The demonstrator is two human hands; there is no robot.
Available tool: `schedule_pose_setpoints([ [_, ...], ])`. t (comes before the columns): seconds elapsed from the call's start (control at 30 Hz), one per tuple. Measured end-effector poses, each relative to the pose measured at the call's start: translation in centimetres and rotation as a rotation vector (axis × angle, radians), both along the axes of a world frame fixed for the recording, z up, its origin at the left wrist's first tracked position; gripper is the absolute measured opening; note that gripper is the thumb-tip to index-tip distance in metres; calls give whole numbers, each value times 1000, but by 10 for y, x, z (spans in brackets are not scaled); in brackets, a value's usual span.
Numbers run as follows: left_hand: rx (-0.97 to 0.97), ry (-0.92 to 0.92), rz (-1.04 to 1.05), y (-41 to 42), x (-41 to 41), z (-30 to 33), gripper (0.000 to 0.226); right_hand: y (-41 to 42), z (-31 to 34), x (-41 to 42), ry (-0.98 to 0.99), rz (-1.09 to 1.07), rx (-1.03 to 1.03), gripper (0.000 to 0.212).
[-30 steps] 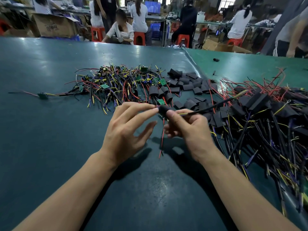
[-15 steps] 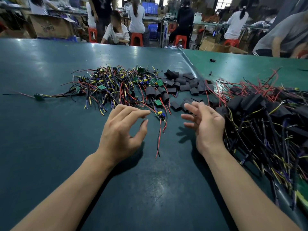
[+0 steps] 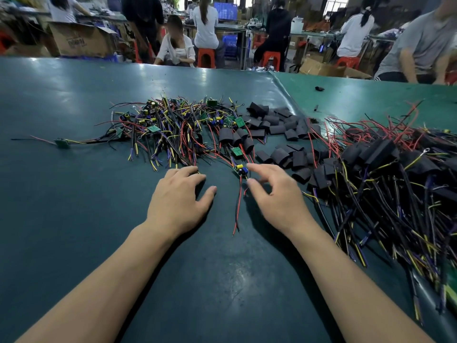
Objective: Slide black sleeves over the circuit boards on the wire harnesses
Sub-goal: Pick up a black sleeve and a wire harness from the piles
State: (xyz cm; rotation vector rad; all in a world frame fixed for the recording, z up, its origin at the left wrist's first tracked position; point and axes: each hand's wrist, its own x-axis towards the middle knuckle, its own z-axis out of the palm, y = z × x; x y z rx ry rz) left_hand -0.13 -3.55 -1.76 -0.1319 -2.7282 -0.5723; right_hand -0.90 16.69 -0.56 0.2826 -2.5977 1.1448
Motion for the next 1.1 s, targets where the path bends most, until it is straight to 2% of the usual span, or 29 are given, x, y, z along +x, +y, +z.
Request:
schedule_pose_setpoints([
  [0.07, -30, -3, 12, 0, -1, 0, 49, -3, -1, 2, -15, 94, 239, 40],
  [0.13, -80, -37, -16, 1, -3, -1, 51, -4, -4, 1, -32, 144, 335, 34],
  [0.2, -100, -62, -31, 0, -4, -1, 51, -3, -3, 2, 13, 107, 239, 20],
  [0.27, -68, -45, -26, -1, -4, 0, 50, -2, -2, 1, 59, 26, 124, 15],
  [0.33, -35, -10, -29, -1, -2, 0, 47, -2, -2, 0, 32, 6, 157, 30],
  [0.4, -4, 17, -32, 0, -1, 1, 43, -3, -4, 0, -36, 45, 334, 56],
  [0.47, 32, 33, -30, 0, -1, 2, 40, -4, -4, 1, -28, 80, 381, 57],
  [0.57, 64, 38, -34, -1, 0, 1, 37, -2, -3, 0, 19, 77, 177, 49],
  [0.73, 62, 33, -40, -2, 0, 3, 38, -2, -1, 0, -15, 9, 17, 46],
  [0.87, 80, 56, -61, -2, 2, 4, 37, 1, 7, 2, -164, 137, -402, 55],
  [1.0, 53, 113, -216, 0, 6, 9, 34, -3, 9, 6, -223, 309, -614, 46],
  [1.07, 46, 113, -312, 1, 9, 10, 33, 0, 12, 7, -243, 301, -823, 48],
  [1.1, 50, 111, -337, 1, 10, 10, 31, 2, 13, 7, -202, 256, -855, 46],
])
